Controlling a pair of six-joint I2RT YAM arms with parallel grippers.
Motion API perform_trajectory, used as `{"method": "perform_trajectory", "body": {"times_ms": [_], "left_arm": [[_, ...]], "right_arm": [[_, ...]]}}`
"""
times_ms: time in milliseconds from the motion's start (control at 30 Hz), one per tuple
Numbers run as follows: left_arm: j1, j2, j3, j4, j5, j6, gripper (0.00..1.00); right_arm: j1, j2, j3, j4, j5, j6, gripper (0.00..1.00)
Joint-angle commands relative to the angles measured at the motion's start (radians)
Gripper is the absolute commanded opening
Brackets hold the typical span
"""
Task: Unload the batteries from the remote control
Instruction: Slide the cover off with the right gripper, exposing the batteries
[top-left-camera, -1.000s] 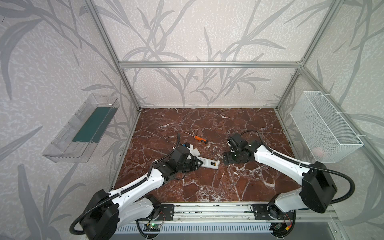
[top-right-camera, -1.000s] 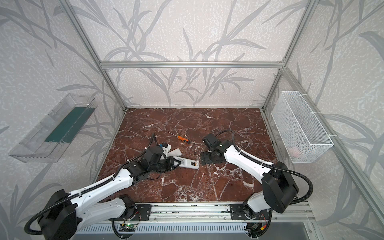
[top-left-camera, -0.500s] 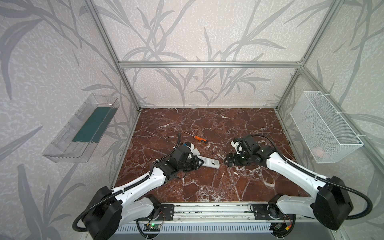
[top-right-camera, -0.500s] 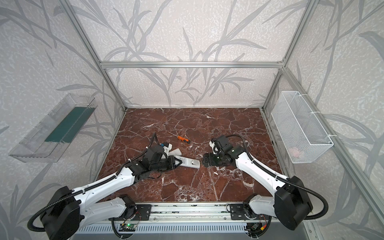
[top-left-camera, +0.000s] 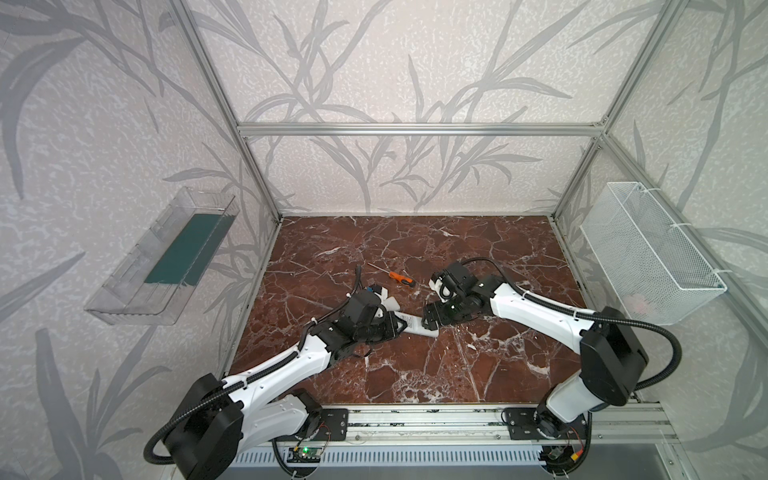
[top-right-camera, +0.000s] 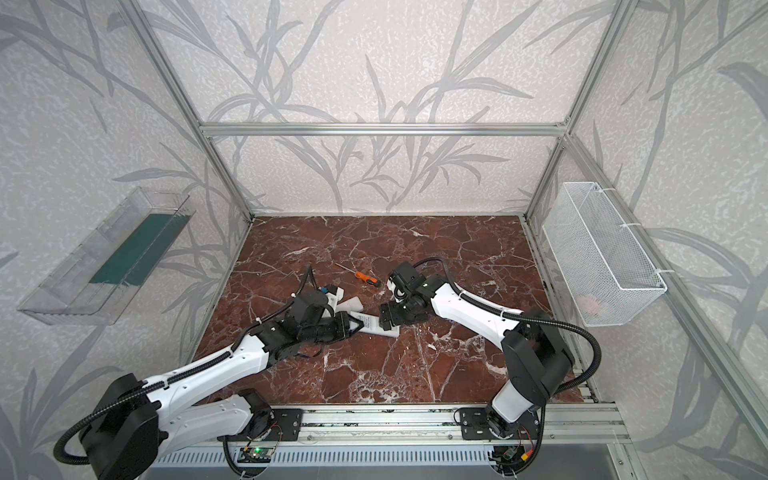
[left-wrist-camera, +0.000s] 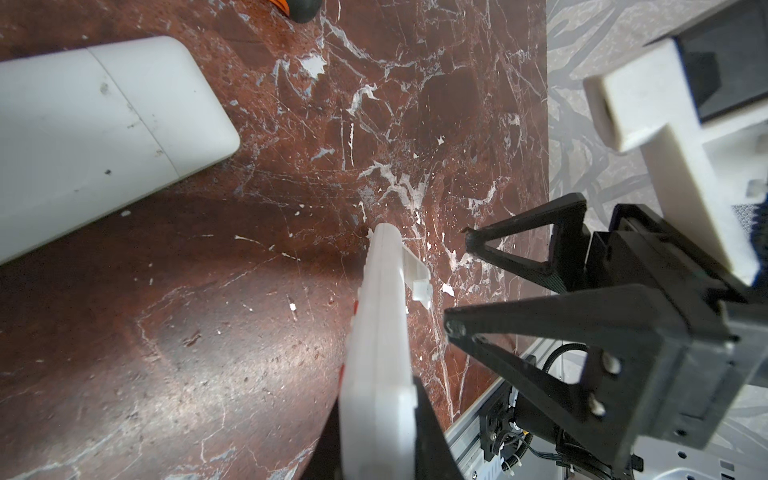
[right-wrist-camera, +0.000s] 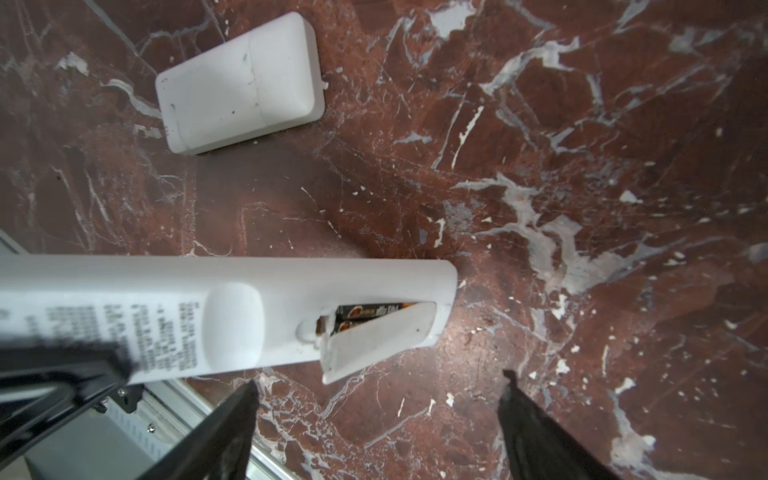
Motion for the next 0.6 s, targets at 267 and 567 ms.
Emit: {"method": "perform_trajectory", "body": {"times_ms": [267, 567], "left_arm": [[0.000, -0.032, -0.009, -0.092, -0.046, 0.021, 0.00], [0.000, -0.019, -0.007, -0.080, -0.042, 0.019, 0.00]], "right_arm": [[0.053, 0.074, 0.095, -0.161, 0.204, -0.045, 0.84], [0.053, 0.005, 0.065, -0.181, 0.320, -0.045, 0.71]]}}
